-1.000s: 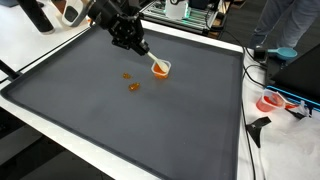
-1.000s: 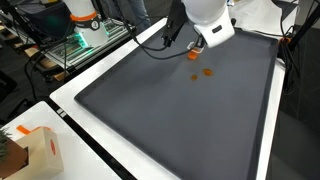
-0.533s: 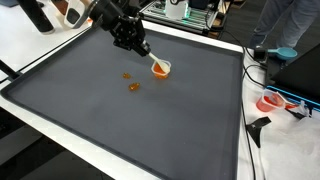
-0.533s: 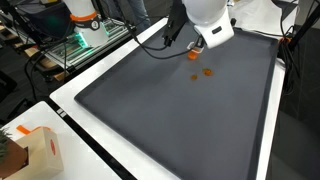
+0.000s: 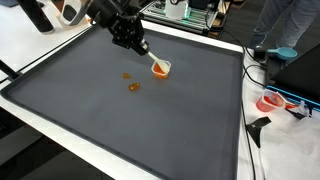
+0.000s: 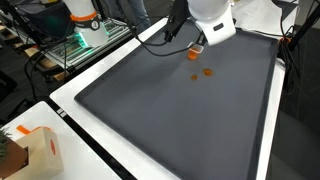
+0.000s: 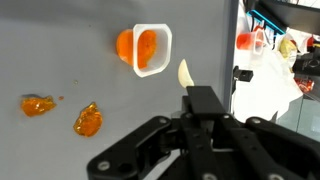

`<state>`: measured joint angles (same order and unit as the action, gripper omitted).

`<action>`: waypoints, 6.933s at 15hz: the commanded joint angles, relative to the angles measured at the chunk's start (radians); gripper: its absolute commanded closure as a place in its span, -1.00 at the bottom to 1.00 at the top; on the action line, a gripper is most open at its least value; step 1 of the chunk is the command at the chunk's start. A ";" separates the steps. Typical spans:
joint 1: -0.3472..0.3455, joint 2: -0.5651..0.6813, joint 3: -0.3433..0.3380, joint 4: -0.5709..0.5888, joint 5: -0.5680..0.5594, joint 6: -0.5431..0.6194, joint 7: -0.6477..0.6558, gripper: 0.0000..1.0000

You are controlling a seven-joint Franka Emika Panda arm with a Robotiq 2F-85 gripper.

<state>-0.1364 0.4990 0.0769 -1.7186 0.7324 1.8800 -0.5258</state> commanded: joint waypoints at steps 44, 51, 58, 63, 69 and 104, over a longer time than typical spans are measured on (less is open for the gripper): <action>0.305 -0.030 -0.104 0.155 -1.003 0.052 0.894 0.94; 0.404 0.047 -0.167 0.183 -1.186 0.011 1.250 0.94; 0.467 0.125 -0.188 0.213 -1.334 -0.075 1.461 0.94; 0.484 0.180 -0.178 0.238 -1.415 -0.160 1.537 0.94; 0.480 0.231 -0.162 0.265 -1.456 -0.230 1.551 0.94; 0.286 0.071 -0.090 0.277 -1.016 -0.106 0.850 0.94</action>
<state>0.1922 0.6259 -0.0374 -1.3932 -0.3588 1.7371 0.4066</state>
